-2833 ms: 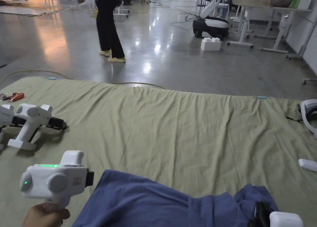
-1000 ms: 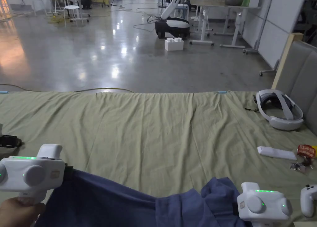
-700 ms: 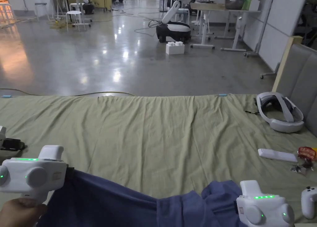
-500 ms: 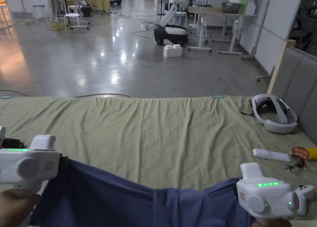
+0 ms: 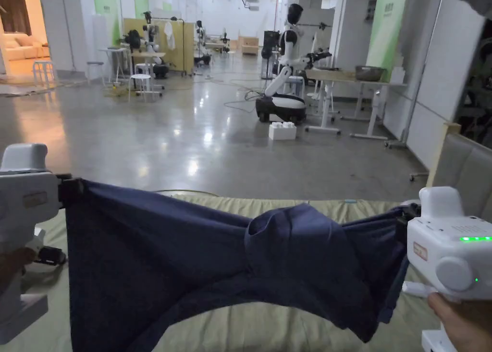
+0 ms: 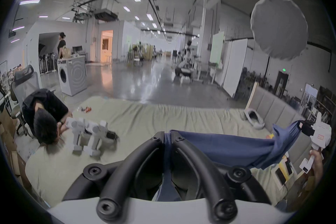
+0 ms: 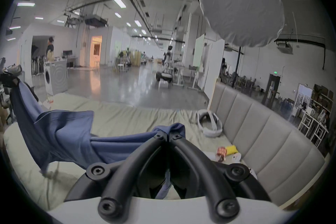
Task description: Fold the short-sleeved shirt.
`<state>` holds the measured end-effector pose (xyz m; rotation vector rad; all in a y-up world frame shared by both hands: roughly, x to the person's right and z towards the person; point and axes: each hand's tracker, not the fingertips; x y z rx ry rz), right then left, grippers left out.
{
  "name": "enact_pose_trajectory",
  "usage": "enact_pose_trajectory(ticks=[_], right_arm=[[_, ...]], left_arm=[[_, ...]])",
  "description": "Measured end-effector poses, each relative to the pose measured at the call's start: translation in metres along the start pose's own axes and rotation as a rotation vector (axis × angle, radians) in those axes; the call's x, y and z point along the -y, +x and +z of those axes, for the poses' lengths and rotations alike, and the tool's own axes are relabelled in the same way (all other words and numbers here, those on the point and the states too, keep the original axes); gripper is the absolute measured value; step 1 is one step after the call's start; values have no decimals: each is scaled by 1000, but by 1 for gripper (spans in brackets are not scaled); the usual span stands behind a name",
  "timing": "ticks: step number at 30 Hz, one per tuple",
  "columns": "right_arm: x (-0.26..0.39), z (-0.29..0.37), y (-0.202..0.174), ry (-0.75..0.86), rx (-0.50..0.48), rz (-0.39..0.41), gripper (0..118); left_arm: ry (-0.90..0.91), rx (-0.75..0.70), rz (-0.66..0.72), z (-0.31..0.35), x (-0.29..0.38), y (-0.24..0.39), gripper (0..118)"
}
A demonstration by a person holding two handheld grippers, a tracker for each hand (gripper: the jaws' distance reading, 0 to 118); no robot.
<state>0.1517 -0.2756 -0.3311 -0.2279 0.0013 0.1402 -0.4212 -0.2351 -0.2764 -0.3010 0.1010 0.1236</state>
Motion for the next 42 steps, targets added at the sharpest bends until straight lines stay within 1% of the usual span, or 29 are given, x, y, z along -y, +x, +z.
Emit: enact_pose_trajectory(ticks=[1,7,8,12,16,17,20,28,31,33,35,37,42], right_arm=[[-10,0,1,25,-2,-13,4],[-61,-4,-8,101,14,-13,4],[-67,-4,-11,113,14,-14,4],[-88,-9,-23,129,17,0,4],[-100,-20,-28,125,16,1,4],[-104,-28,-28,119,21,12,4],[-118,-40,-29,114,23,19,4],[-171,-66,-38,106,28,5,4],[-197,-78,-42,123,46,30,4],[-213,-84,-43,137,47,31,4],[-227,-88,-43,152,47,11,4],[-236,-89,-42,164,43,-10,4],[-228,-90,-45,169,42,-8,4]], left_arm=[[11,0,-5,4,-8,-3,9],[66,-39,-15,7,-45,-22,9],[70,-44,-16,12,-47,-14,9],[80,-57,-19,15,-59,-10,9],[81,-68,-28,15,-72,-8,9],[81,-71,-35,13,-78,-7,9],[76,-83,-56,7,-93,-6,9],[55,-116,-101,-28,-138,-3,9],[58,-121,-97,-40,-153,-2,9],[63,-128,-90,-48,-161,-3,9],[70,-136,-88,-53,-168,-2,9],[73,-139,-82,-60,-171,-3,9],[68,-147,-84,-71,-158,-3,9]])
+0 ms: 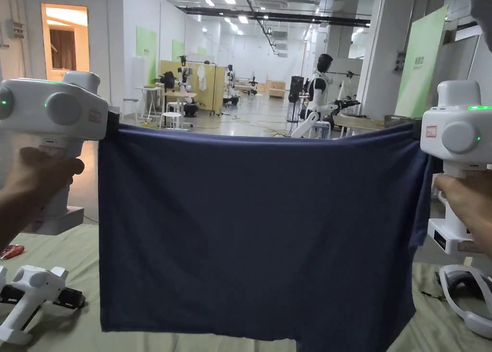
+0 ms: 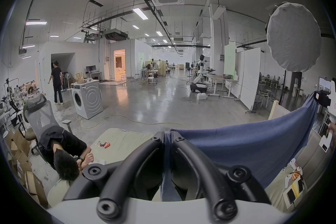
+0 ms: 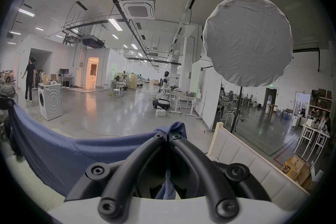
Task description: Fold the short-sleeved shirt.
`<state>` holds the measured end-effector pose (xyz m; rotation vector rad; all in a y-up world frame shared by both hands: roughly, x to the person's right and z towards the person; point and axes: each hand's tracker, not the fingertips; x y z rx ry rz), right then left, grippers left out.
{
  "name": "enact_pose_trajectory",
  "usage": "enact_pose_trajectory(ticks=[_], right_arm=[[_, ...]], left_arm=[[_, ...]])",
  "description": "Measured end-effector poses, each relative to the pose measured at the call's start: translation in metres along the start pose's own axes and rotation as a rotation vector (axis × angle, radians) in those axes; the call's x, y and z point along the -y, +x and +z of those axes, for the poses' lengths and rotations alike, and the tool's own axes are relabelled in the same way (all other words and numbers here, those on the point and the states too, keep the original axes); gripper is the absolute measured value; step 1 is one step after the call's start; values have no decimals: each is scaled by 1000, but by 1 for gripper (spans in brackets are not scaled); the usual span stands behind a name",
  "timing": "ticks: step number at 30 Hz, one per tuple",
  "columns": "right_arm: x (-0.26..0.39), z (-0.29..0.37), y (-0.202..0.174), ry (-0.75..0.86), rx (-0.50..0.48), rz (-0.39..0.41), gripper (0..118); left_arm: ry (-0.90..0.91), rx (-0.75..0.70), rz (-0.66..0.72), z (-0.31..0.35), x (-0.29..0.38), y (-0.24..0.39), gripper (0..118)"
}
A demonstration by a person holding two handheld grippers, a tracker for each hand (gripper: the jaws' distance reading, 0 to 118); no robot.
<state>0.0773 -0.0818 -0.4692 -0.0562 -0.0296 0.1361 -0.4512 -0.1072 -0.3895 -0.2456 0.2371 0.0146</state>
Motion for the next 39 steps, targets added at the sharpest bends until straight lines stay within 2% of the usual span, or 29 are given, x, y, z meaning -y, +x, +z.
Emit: enact_pose_trajectory(ticks=[10,17,23,31,35,39], right_arm=[[124,47,1,-120,-38,8,4],[209,120,11,-191,-72,35,4],[225,203,30,-179,-89,47,4],[243,301,46,-257,-131,4,4],[263,323,44,-331,-136,22,4],[308,317,34,-461,-163,34,4]], left_arm=[[-142,39,64,2,123,-7,9],[-196,66,79,60,222,-12,9],[-142,82,64,146,248,-22,9],[-172,105,68,230,280,-38,9],[-270,93,46,244,307,-38,9],[-433,96,-4,227,350,-28,9]])
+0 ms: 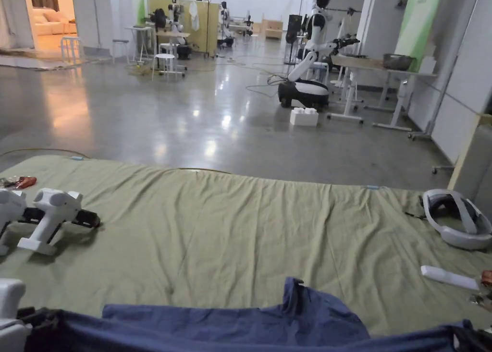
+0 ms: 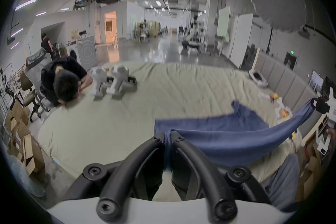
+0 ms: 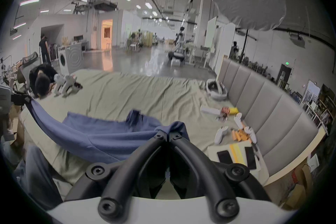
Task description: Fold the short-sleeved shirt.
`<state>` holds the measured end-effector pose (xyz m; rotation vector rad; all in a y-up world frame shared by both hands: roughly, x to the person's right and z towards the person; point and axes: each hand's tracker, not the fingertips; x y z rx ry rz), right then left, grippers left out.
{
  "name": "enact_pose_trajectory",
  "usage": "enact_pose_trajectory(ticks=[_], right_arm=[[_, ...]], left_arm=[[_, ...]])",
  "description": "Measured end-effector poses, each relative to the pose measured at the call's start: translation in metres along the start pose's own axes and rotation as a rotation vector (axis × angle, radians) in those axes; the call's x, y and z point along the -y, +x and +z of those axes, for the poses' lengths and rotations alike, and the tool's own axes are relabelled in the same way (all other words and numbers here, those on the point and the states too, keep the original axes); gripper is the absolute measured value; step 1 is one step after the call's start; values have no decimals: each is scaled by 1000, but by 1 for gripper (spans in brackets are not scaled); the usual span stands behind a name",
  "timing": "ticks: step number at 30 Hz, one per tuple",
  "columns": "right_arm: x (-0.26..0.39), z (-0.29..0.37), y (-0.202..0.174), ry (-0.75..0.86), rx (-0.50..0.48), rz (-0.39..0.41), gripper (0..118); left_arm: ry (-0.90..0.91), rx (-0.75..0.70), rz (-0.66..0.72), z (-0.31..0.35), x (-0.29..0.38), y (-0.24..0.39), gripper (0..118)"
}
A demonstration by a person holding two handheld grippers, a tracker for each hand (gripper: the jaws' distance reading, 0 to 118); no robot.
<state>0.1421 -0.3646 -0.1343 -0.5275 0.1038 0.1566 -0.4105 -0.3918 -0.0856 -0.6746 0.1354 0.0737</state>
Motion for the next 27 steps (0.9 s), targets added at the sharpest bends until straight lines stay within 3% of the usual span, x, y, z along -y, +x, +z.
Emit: enact_pose_trajectory(ticks=[7,14,17,19,20,21,27], right_arm=[[79,-71,-22,-286,-15,39,4],[117,-113,-29,-442,-1,-24,5],[111,-112,-29,-431,3,-77,24],[103,-107,-28,-384,-23,-106,42],[98,-103,-29,-358,-34,-113,66],[95,-101,-30,-338,-35,-112,73],[61,-91,-51,-68,-27,-98,75]], left_arm=[[-260,11,52,-59,60,11,9],[-399,1,89,-96,79,15,10],[-390,-16,109,-96,77,15,11],[-370,-16,139,-96,75,11,35],[-352,-7,165,-95,71,9,53],[-340,-4,182,-94,69,9,69],[-135,36,179,-82,46,32,69]])
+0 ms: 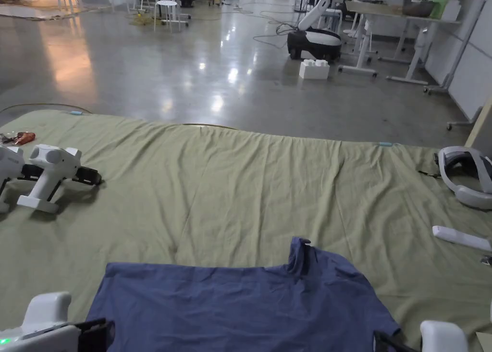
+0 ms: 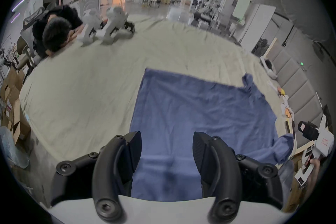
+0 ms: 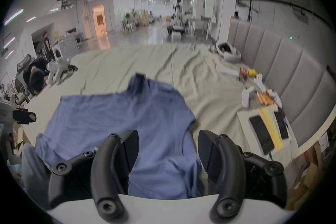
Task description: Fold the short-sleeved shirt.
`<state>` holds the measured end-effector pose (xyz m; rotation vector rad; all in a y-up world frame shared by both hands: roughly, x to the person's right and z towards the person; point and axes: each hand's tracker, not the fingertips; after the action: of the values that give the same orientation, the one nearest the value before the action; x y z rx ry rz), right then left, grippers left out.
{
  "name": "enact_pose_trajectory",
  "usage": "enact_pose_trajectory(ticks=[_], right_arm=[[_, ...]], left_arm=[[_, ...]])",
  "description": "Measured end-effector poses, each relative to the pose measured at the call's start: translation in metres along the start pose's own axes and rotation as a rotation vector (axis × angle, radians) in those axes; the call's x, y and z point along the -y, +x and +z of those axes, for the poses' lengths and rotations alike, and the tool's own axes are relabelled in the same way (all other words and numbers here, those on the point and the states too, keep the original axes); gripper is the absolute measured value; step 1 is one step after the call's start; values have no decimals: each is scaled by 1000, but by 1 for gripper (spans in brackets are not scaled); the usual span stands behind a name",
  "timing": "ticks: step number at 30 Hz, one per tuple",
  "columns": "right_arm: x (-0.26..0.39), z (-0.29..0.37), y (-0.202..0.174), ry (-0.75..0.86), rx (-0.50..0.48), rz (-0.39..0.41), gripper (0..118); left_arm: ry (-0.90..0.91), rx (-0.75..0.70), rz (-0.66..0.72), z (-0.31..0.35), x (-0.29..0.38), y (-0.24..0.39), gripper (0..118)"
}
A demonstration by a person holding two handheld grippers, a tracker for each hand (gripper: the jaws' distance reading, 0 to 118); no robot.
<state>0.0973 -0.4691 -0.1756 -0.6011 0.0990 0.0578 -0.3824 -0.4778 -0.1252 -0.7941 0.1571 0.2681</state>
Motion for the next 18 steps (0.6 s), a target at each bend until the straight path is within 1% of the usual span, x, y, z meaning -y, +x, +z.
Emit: enact_pose_trajectory(ticks=[2,4,5,6,7,8,9,10,12,13,14,15,17,18], right_arm=[[-9,6,-14,118,-30,5,75],[-16,18,-28,279,-60,14,75],[-16,22,-36,387,-73,32,75],[-17,23,-43,464,-69,74,75],[-19,24,-53,503,-29,140,75],[-23,23,-64,488,39,193,75],[-26,21,-71,477,60,220,75],[-28,21,-77,473,52,226,75],[-29,23,-80,513,-16,144,74],[-31,21,-81,508,-18,104,73],[-32,21,-84,507,1,75,70],[-33,22,-85,516,1,54,56],[-34,20,-86,531,1,40,21],[-34,20,-86,535,10,33,17]], left_arm=[[85,25,-16,6,-8,16,69],[186,40,-49,15,-13,33,69],[252,45,-66,20,-14,42,69],[316,60,-76,25,-14,48,69],[388,87,-81,31,-14,56,69],[448,105,-73,32,-13,57,69],[483,112,-76,35,-13,63,69],[513,97,-88,36,-14,71,69],[507,53,-126,30,-16,77,69],[511,43,-133,30,-17,81,69],[517,33,-130,30,-17,85,68],[531,19,-125,31,-17,87,68],[568,-20,-117,29,-17,89,66],[584,-31,-119,30,-17,90,58]])
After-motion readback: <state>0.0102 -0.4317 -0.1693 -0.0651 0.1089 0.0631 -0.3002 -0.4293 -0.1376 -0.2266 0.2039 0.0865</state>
